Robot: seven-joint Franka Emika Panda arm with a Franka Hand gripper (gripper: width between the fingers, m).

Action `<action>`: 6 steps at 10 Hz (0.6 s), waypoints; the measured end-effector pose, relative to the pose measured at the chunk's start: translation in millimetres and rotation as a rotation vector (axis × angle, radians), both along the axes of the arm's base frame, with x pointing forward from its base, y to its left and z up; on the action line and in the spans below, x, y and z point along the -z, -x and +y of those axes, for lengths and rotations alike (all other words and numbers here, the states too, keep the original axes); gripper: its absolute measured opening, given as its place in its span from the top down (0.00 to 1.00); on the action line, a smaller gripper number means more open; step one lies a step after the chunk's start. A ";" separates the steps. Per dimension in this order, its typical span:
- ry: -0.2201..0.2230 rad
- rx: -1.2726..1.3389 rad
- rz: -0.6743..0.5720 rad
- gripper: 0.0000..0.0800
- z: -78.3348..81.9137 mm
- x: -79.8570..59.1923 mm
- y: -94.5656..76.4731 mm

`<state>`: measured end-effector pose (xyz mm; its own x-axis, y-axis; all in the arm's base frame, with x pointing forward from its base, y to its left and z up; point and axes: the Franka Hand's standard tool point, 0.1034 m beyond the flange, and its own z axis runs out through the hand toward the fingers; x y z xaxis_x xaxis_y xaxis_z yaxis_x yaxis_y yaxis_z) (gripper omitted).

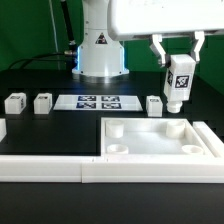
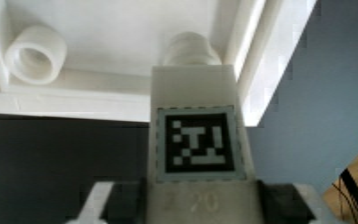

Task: Assemble square table

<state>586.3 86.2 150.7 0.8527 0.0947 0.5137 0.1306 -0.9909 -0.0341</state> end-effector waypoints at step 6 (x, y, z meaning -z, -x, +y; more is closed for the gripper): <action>-0.002 -0.003 0.009 0.64 3.3 12.9 -4.1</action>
Offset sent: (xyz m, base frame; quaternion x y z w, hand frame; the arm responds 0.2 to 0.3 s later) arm 0.0000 0.0000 0.0000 0.0000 0.0000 0.0000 1.0000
